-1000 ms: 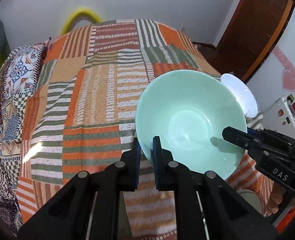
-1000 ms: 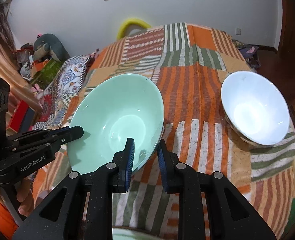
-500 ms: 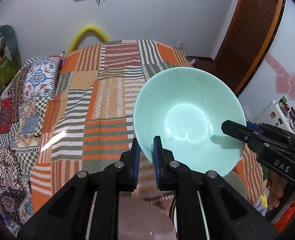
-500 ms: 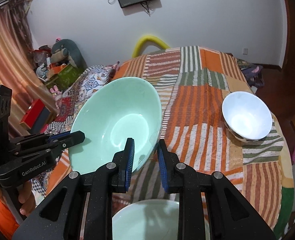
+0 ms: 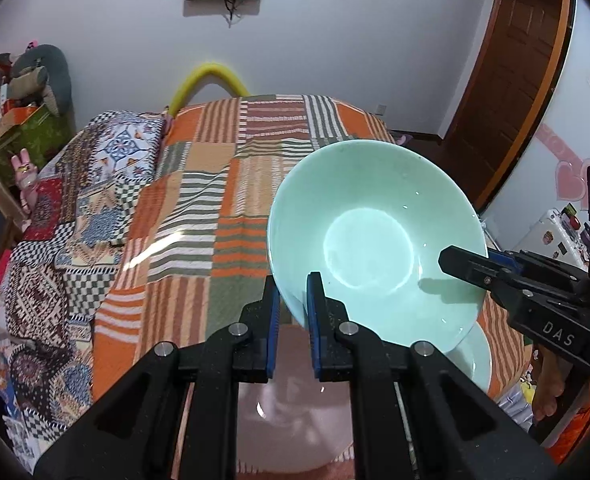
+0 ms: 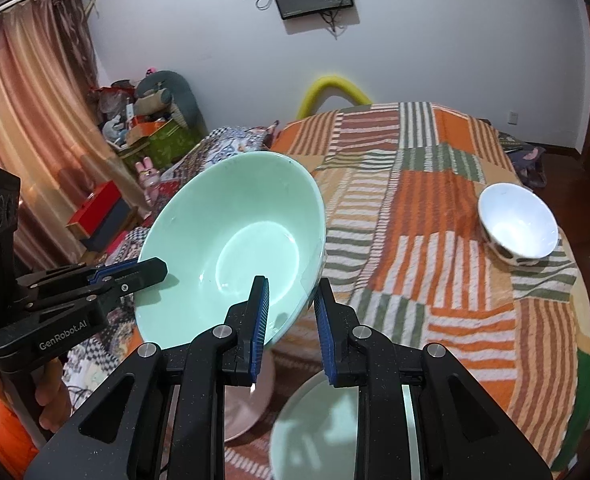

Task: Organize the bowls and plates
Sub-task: 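Lower the mint green bowl into the pink bowl on the stack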

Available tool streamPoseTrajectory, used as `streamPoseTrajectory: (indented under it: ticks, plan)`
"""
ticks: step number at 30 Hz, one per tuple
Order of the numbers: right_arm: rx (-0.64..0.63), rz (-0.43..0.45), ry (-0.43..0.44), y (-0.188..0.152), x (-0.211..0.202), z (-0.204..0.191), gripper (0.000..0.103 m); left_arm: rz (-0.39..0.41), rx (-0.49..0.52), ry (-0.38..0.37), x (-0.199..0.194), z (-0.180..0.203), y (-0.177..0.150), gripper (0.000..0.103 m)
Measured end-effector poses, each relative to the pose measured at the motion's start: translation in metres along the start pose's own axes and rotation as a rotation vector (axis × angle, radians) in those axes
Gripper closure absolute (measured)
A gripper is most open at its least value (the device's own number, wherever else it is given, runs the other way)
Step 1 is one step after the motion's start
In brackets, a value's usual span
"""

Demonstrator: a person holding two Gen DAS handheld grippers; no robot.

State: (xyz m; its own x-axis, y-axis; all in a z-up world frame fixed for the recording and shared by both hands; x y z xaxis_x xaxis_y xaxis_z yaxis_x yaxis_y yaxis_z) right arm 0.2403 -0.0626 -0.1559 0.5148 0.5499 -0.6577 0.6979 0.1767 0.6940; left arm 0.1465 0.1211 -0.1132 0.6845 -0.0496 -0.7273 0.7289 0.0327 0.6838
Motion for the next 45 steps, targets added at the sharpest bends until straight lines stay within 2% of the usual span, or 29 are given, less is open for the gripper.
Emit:
streamPoseTrajectory:
  ticks: [7,17,31,45]
  plan:
    - [-0.016,-0.021,0.034,-0.019,0.002,-0.019,0.082,0.010,-0.023,0.034,-0.018,-0.013,-0.021,0.091]
    - [-0.032,-0.091,0.070,-0.046,0.020,-0.041,0.082,-0.045,-0.070,0.058,-0.020,-0.035,-0.057,0.091]
    - [-0.023,-0.185,0.084,-0.078,0.043,-0.052,0.082,-0.130,-0.120,0.064,-0.003,-0.051,-0.096,0.091]
    - [0.007,-0.267,0.058,-0.101,0.062,-0.042,0.082,-0.224,-0.141,0.033,0.027,-0.051,-0.121,0.091]
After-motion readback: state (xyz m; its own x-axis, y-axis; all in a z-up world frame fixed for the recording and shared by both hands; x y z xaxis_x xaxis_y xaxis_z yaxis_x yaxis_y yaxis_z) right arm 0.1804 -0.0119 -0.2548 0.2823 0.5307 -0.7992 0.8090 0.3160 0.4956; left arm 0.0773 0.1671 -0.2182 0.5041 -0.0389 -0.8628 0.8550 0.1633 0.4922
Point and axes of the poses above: each gripper's, at about its wrist camera, not at the fingertips, and x roughly the way its jaws point, z to its right, y to its top, the point moved 3 cm from there along x, roughly the way its jaws point, and after that the axes turned 6 degrees about x, right-handed, at the moved point
